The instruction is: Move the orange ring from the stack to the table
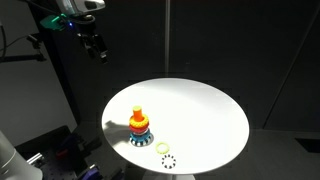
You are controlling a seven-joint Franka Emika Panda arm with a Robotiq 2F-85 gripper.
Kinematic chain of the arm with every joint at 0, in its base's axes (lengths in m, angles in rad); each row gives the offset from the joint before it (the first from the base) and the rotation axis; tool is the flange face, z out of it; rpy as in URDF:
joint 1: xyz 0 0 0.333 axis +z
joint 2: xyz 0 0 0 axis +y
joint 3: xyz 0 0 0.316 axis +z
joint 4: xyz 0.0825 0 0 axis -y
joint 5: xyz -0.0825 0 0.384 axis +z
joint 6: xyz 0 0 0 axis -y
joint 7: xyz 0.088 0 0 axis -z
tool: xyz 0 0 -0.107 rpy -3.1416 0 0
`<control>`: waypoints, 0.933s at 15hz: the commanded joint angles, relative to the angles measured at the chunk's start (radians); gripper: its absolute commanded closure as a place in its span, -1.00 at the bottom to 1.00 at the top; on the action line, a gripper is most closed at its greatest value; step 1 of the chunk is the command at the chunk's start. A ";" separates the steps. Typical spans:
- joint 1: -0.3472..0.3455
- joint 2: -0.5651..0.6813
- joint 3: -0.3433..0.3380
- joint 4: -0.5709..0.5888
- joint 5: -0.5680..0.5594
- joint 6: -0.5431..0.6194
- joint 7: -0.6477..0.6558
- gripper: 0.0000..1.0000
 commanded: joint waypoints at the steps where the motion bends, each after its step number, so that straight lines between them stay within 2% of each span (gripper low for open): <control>1: -0.029 0.185 -0.017 0.115 -0.036 0.034 0.034 -1.00; 7: -0.056 0.400 -0.070 0.250 -0.039 0.058 0.024 -1.00; 11: -0.057 0.461 -0.115 0.282 -0.016 0.075 -0.001 -1.00; 14: -0.057 0.462 -0.144 0.258 0.008 0.093 -0.018 -1.00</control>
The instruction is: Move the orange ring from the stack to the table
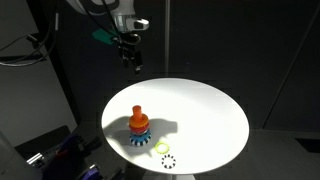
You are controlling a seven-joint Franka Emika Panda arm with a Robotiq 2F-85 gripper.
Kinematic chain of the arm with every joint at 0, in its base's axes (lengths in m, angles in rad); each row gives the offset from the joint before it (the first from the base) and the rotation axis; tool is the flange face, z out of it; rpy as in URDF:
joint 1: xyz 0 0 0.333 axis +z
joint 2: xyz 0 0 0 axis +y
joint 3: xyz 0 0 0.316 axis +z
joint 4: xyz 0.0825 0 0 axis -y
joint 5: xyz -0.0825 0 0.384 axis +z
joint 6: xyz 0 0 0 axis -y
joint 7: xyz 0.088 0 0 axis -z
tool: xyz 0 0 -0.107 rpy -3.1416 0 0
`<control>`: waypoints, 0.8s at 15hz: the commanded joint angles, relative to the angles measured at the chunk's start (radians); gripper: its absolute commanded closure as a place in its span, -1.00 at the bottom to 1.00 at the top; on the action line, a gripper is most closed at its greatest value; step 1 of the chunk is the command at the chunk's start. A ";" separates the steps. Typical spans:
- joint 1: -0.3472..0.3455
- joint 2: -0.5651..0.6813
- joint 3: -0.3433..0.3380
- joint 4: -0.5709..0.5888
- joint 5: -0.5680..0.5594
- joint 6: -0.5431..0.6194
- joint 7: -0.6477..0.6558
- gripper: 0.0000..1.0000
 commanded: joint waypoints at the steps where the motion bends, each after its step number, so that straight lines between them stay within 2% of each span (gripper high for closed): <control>1: -0.007 0.007 -0.028 -0.004 0.028 0.019 -0.020 -1.00; 12: -0.066 0.007 -0.133 -0.126 0.068 0.115 -0.067 -1.00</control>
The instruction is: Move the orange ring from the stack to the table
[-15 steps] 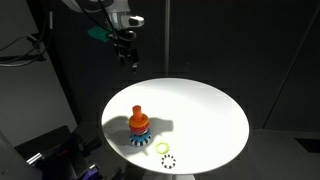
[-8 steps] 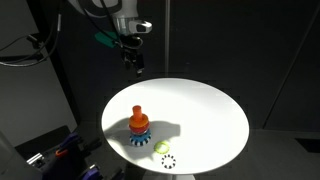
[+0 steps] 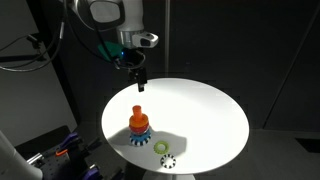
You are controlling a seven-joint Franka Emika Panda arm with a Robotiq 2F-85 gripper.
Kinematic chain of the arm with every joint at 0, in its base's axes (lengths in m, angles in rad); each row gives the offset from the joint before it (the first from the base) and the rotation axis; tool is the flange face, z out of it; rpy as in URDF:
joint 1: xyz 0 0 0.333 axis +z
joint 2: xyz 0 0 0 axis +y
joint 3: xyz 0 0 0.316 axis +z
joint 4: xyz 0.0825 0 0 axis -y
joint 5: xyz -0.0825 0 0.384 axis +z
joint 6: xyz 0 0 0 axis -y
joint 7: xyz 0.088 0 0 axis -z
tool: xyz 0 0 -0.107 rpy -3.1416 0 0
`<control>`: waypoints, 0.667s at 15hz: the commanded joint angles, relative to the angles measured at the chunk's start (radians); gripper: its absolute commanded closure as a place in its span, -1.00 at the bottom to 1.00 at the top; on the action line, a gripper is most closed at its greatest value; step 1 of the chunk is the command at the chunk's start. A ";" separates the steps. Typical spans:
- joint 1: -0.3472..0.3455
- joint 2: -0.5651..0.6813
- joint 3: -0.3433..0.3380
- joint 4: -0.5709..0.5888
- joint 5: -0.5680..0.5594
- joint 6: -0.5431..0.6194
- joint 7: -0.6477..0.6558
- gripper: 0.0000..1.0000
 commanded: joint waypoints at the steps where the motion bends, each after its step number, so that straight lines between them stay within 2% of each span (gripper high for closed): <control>1: -0.027 -0.001 -0.037 -0.042 0.047 0.035 -0.050 -1.00; 10: -0.045 0.060 -0.111 -0.068 0.184 0.047 -0.224 -1.00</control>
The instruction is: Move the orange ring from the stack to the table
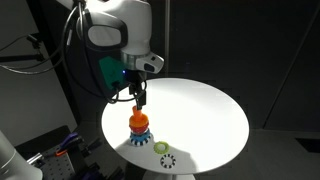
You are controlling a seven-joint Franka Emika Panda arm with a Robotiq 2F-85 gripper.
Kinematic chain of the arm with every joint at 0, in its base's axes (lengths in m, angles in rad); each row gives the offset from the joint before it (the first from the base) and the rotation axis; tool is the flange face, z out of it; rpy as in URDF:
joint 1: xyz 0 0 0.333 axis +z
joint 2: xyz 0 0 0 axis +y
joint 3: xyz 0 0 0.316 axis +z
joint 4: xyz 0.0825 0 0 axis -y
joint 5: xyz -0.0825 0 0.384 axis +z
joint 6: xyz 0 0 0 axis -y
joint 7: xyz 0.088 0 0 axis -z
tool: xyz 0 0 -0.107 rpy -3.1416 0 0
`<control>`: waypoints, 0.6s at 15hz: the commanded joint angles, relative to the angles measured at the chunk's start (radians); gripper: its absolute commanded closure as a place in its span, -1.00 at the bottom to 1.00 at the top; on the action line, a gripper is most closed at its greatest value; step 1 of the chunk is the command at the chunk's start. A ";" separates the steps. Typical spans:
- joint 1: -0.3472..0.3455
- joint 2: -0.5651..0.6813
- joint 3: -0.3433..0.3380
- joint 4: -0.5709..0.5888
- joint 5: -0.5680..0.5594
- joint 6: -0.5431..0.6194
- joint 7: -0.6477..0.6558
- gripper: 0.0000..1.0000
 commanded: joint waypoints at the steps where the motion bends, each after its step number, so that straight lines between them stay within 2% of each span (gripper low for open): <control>1: -0.010 0.019 -0.009 0.003 0.039 0.032 -0.068 -1.00; 3: -0.013 0.016 0.003 0.001 0.015 0.020 -0.034 -1.00; 9: -0.012 0.022 0.006 0.001 0.015 0.024 -0.035 -1.00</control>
